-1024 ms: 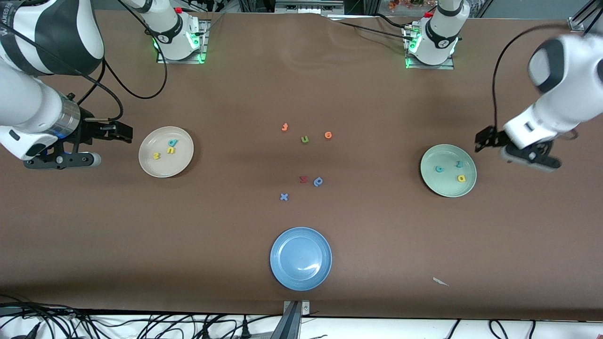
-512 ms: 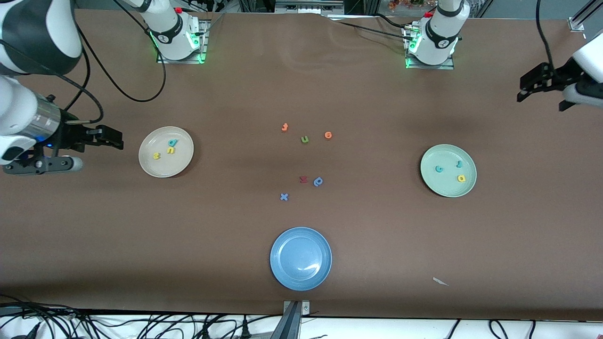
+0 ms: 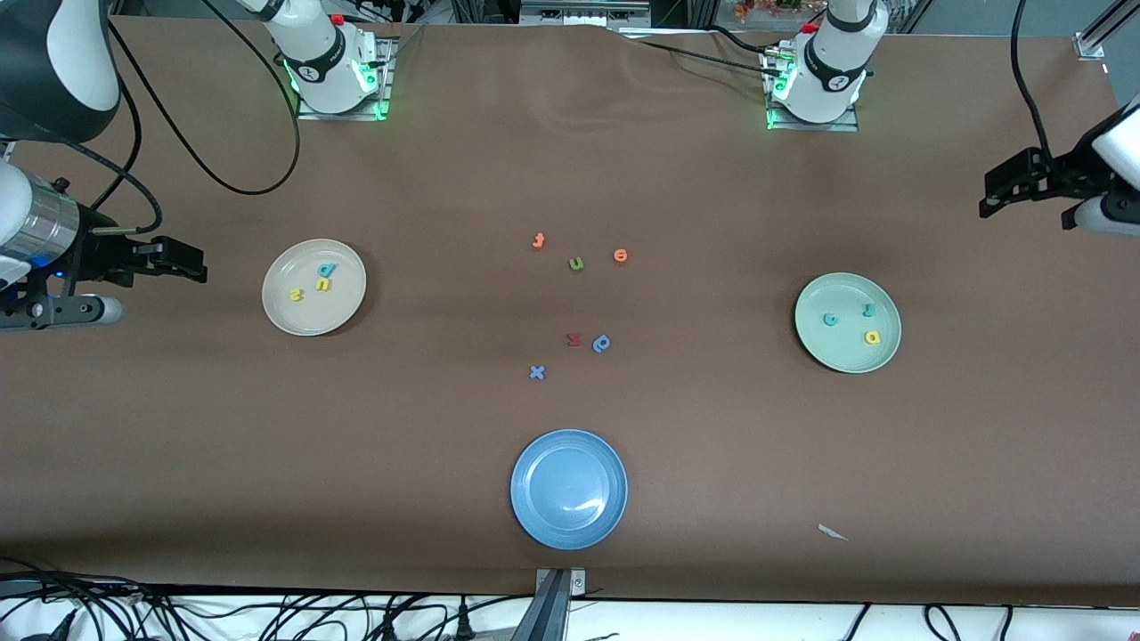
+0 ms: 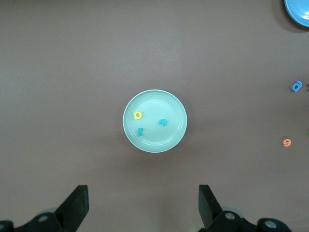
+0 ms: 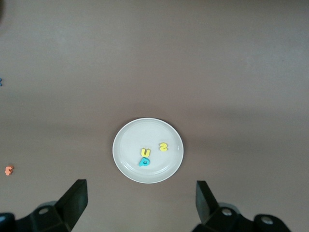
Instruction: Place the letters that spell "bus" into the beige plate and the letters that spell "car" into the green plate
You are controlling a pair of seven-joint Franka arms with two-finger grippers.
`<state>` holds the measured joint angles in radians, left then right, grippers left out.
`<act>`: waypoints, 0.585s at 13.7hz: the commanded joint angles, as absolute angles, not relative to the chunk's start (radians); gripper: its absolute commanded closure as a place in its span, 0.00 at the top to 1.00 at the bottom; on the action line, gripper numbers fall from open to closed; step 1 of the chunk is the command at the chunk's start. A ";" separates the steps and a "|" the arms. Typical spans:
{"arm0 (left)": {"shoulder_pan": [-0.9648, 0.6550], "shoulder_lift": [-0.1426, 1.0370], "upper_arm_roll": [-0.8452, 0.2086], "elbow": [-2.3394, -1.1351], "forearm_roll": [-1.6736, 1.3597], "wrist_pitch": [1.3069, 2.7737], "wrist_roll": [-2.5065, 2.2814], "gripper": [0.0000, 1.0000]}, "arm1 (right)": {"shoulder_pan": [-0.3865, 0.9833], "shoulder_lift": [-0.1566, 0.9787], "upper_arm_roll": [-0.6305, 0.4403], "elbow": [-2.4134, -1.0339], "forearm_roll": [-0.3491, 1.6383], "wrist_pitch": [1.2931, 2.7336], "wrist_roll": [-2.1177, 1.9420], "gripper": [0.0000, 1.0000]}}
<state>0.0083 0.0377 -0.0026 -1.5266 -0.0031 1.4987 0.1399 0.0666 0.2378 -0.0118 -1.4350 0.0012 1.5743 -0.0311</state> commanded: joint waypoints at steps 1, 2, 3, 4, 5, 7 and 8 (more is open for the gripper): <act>-0.035 0.066 0.011 -1.479 0.018 1.463 0.060 1.00 | 0.029 0.173 0.038 -1.511 -0.021 1.602 -0.002 0.99; -0.041 0.064 0.012 -1.470 0.018 1.463 0.013 1.00 | 0.032 0.173 0.038 -1.509 -0.025 1.595 0.044 0.99; -0.043 0.064 0.014 -1.456 0.021 1.463 0.005 1.00 | 0.034 0.173 0.038 -1.509 -0.025 1.592 0.058 0.99; -0.044 0.064 0.017 -1.453 0.023 1.463 0.005 1.00 | 0.034 0.181 0.038 -1.508 -0.023 1.594 0.058 0.99; -0.041 0.064 0.015 -1.454 0.021 1.463 0.003 1.00 | 0.034 0.183 0.038 -1.508 -0.023 1.592 0.061 0.99; -0.035 0.063 0.011 -1.453 0.021 1.463 0.002 1.00 | 0.034 0.183 0.040 -1.508 -0.018 1.592 0.063 0.99; -0.034 0.063 0.011 -1.453 0.020 1.463 0.002 1.00 | 0.034 0.183 0.040 -1.505 -0.020 1.592 0.086 0.99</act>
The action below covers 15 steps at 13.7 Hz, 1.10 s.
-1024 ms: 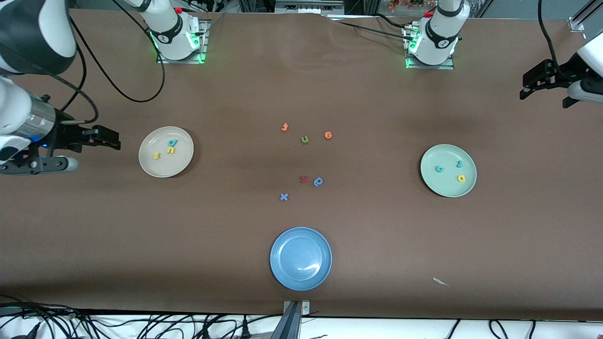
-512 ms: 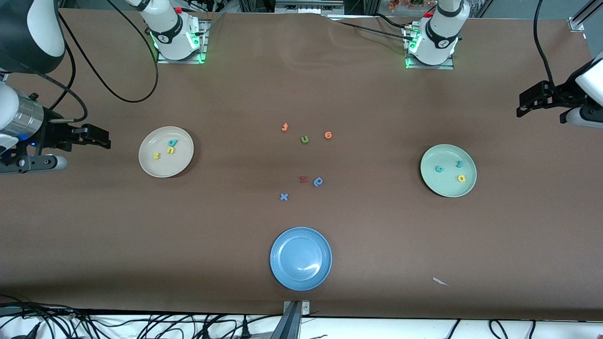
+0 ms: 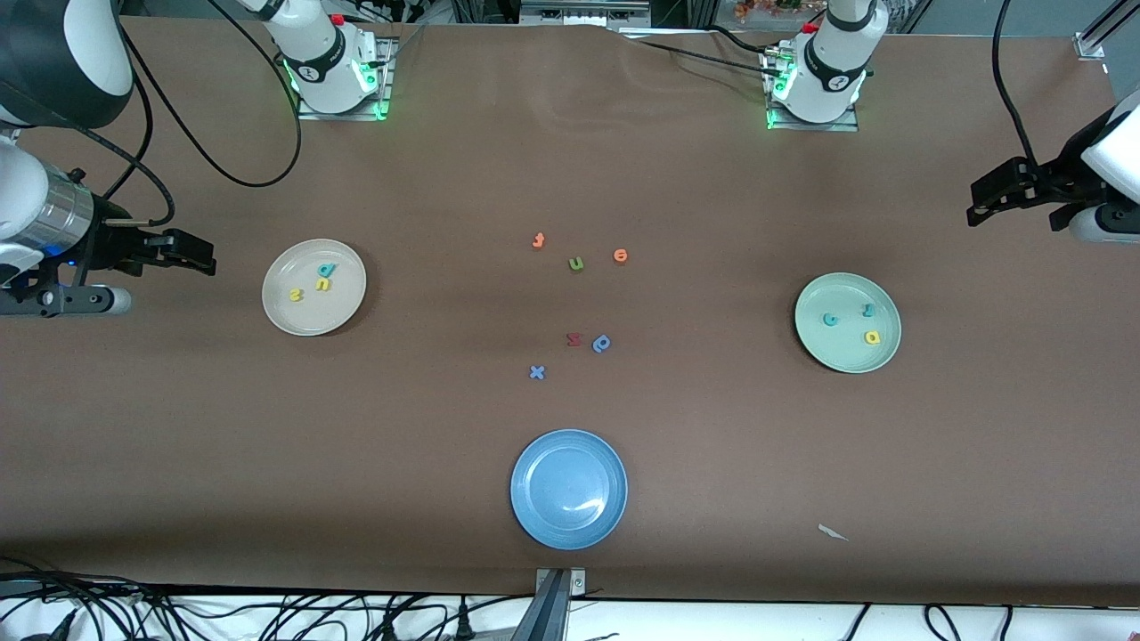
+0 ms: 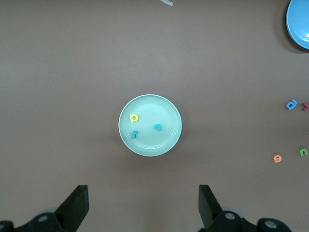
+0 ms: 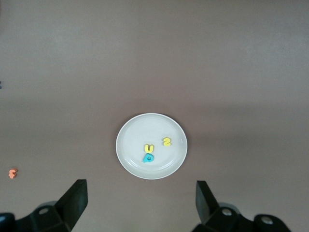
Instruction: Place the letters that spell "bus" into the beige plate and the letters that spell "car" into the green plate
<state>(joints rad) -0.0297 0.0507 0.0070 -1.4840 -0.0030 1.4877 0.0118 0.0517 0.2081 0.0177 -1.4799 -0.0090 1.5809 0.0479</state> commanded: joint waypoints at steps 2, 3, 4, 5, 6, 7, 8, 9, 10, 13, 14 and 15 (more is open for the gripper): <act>-0.031 0.063 0.012 -1.453 0.021 1.456 0.002 1.00 | 0.035 0.183 0.041 -1.505 -0.021 1.592 0.117 0.99; -0.029 0.063 0.012 -1.453 0.020 1.456 0.002 1.00 | 0.035 0.183 0.043 -1.505 -0.020 1.592 0.118 0.99; -0.029 0.063 0.012 -1.453 0.020 1.456 0.000 1.00 | 0.035 0.183 0.043 -1.508 -0.020 1.592 0.115 1.00; -0.029 0.063 0.012 -1.453 0.018 1.456 0.000 1.00 | 0.035 0.183 0.043 -1.508 -0.020 1.591 0.115 1.00; -0.029 0.063 0.012 -1.453 0.017 1.456 0.000 1.00 | 0.035 0.183 0.043 -1.508 -0.020 1.591 0.112 1.00; -0.029 0.063 0.012 -1.453 0.015 1.456 0.002 1.00 | 0.035 0.183 0.043 -1.508 -0.020 1.591 0.112 1.00; -0.029 0.063 0.012 -1.453 0.015 1.456 0.002 1.00 | 0.037 0.183 0.044 -1.508 -0.018 1.591 0.112 1.00; -0.029 0.063 0.012 -1.453 0.014 1.456 0.002 1.00 | 0.037 0.183 0.043 -1.508 -0.020 1.591 0.113 1.00; -0.029 0.063 0.012 -1.453 0.014 1.456 0.002 1.00 | 0.037 0.183 0.044 -1.508 -0.018 1.589 0.117 1.00; -0.028 0.063 0.012 -1.454 0.014 1.453 0.003 1.00 | 0.037 0.183 0.046 -1.508 -0.018 1.580 0.120 1.00; -0.028 0.063 0.012 -1.454 0.014 1.447 0.003 1.00 | 0.037 0.183 0.046 -1.508 -0.018 1.580 0.120 1.00; -0.028 0.063 0.012 -1.454 0.014 1.445 0.003 1.00 | 0.037 0.183 0.046 -1.508 -0.018 1.580 0.120 1.00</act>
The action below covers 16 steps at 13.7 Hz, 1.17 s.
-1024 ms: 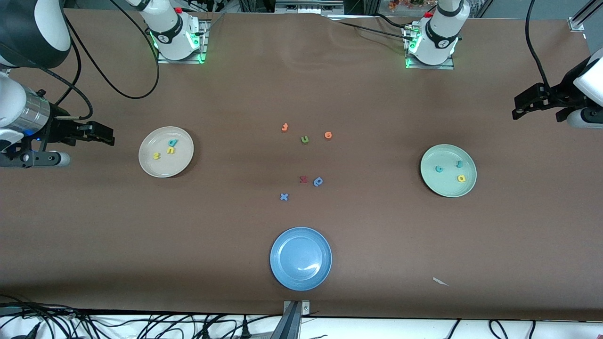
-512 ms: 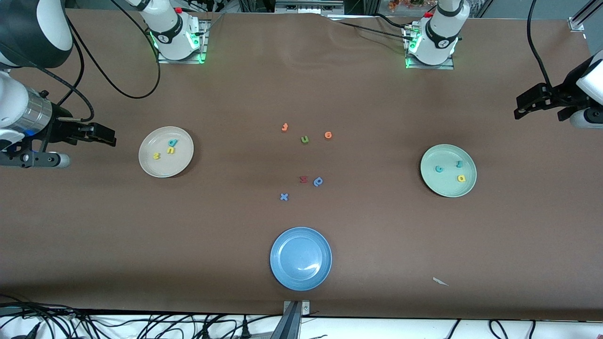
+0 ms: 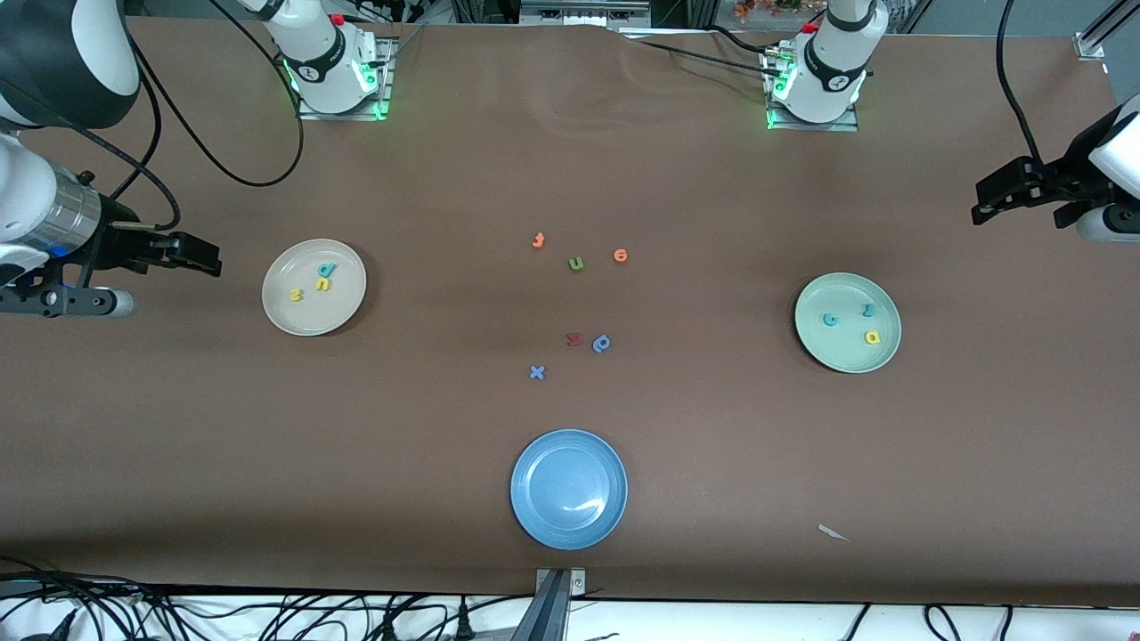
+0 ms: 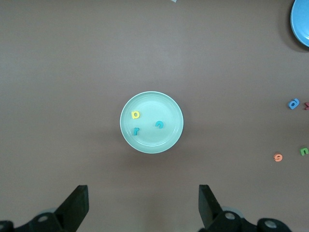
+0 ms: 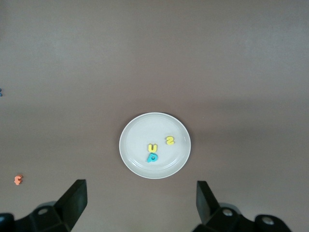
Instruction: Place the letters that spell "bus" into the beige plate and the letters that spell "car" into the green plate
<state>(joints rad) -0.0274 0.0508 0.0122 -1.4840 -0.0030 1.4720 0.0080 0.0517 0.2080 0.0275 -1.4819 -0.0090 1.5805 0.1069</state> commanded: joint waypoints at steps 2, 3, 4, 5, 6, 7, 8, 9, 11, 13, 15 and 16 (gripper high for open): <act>-0.028 0.063 0.014 -1.454 0.014 1.443 0.003 1.00 | 0.037 0.183 0.046 -1.508 -0.018 1.580 0.120 1.00; -0.028 0.063 0.012 -1.454 0.014 1.443 0.005 1.00 | 0.037 0.183 0.046 -1.508 -0.018 1.580 0.121 1.00; -0.028 0.063 0.014 -1.454 0.014 1.443 0.005 1.00 | 0.037 0.181 0.046 -1.508 -0.018 1.578 0.121 1.00; -0.028 0.063 0.014 -1.454 0.014 1.443 0.005 1.00 | 0.038 0.179 0.046 -1.509 -0.018 1.568 0.123 1.00; -0.028 0.063 0.014 -1.454 0.014 1.443 0.005 1.00 | 0.038 0.179 0.048 -1.509 -0.018 1.566 0.124 1.00; -0.028 0.063 0.014 -1.454 0.014 1.443 0.005 1.00 | 0.040 0.179 0.049 -1.508 -0.020 1.565 0.124 1.00; -0.028 0.063 0.014 -1.454 0.014 1.443 0.005 1.00 | 0.046 0.179 0.052 -1.508 -0.021 1.565 0.132 1.00; -0.026 0.063 0.014 -1.456 0.014 1.443 0.005 1.00 | 0.046 0.178 0.052 -1.508 -0.023 1.566 0.144 1.00; -0.026 0.063 0.015 -1.456 0.014 1.442 0.005 1.00 | 0.052 0.179 0.052 -1.505 -0.029 1.571 0.144 1.00; -0.026 0.063 0.014 -1.456 0.014 1.443 0.005 1.00 | 0.054 0.184 0.052 -1.503 -0.034 1.581 0.132 1.00; -0.026 0.064 0.015 -1.456 0.015 1.443 0.006 1.00 | 0.066 0.190 0.052 -1.482 -0.041 1.577 0.135 1.00; -0.026 0.063 0.015 -1.456 0.015 1.442 0.006 1.00 | 0.069 0.195 0.052 -1.480 -0.043 1.572 0.133 1.00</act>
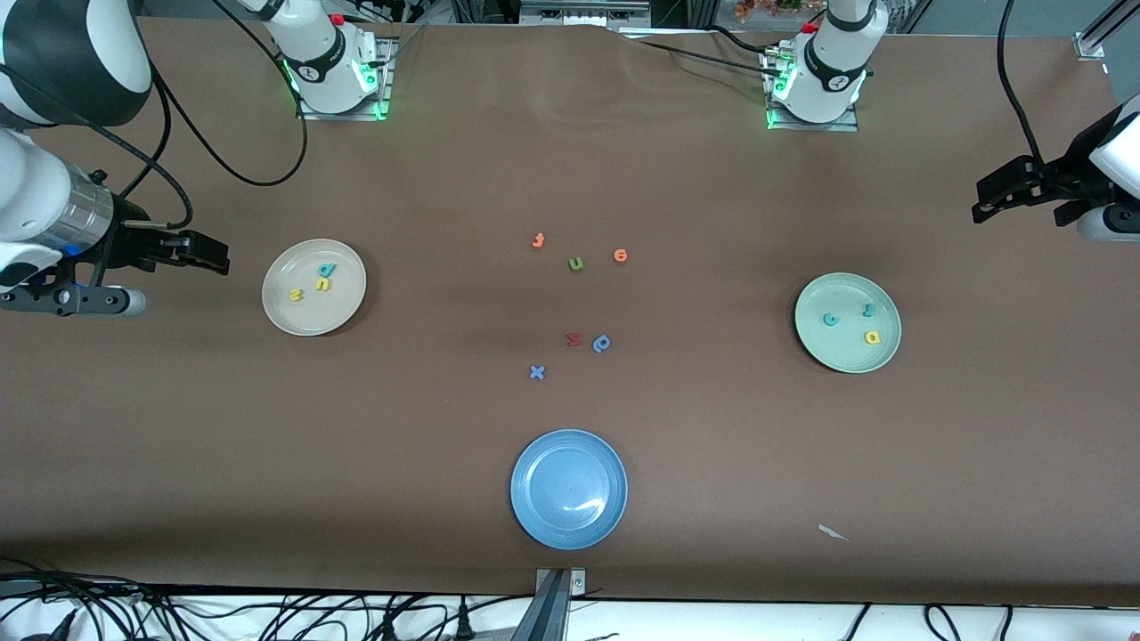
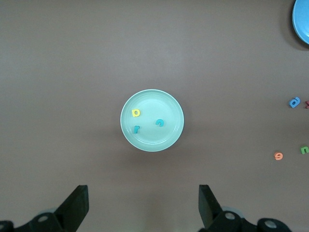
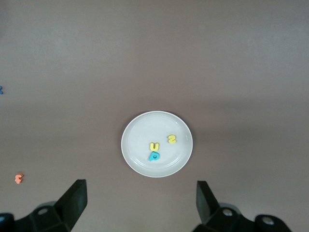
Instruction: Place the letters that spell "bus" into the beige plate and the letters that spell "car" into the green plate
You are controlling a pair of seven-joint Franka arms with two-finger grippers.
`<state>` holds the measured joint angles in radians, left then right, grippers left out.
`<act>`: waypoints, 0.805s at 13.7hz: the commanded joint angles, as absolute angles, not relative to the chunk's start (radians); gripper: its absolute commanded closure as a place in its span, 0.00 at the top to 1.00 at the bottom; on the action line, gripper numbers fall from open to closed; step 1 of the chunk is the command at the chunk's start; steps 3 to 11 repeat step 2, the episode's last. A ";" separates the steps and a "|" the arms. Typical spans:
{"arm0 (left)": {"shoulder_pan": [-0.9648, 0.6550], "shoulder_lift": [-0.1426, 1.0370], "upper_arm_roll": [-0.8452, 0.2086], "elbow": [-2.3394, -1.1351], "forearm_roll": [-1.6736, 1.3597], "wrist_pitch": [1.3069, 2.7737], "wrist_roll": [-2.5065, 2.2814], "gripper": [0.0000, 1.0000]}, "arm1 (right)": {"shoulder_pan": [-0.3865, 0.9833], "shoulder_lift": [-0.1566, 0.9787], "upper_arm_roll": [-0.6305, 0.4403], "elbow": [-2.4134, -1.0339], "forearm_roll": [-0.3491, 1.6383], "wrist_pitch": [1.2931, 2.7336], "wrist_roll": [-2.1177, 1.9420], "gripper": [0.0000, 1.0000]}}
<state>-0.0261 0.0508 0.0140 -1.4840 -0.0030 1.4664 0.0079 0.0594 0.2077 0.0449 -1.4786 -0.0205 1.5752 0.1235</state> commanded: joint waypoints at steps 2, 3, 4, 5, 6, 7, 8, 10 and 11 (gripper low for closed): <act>-0.026 0.064 0.015 -1.456 0.015 1.442 0.006 1.00 | 0.069 0.198 0.052 -1.480 -0.041 1.569 0.136 1.00; -0.026 0.064 0.015 -1.456 0.015 1.442 0.006 1.00 | 0.069 0.198 0.052 -1.480 -0.041 1.569 0.136 1.00; -0.026 0.064 0.015 -1.456 0.015 1.442 0.006 1.00 | 0.069 0.198 0.052 -1.480 -0.041 1.569 0.136 1.00; -0.026 0.064 0.015 -1.456 0.015 1.442 0.006 1.00 | 0.069 0.198 0.052 -1.480 -0.041 1.569 0.136 1.00; -0.026 0.064 0.015 -1.456 0.015 1.442 0.006 1.00 | 0.069 0.198 0.052 -1.480 -0.041 1.569 0.136 1.00; -0.026 0.064 0.015 -1.456 0.015 1.442 0.006 1.00 | 0.069 0.198 0.052 -1.480 -0.041 1.569 0.136 1.00; -0.026 0.064 0.015 -1.456 0.015 1.442 0.006 1.00 | 0.069 0.198 0.052 -1.480 -0.041 1.569 0.136 1.00; -0.026 0.064 0.015 -1.456 0.015 1.442 0.006 1.00 | 0.069 0.198 0.052 -1.480 -0.041 1.569 0.136 1.00; -0.026 0.064 0.015 -1.456 0.015 1.442 0.006 1.00 | 0.069 0.198 0.052 -1.480 -0.041 1.569 0.136 1.00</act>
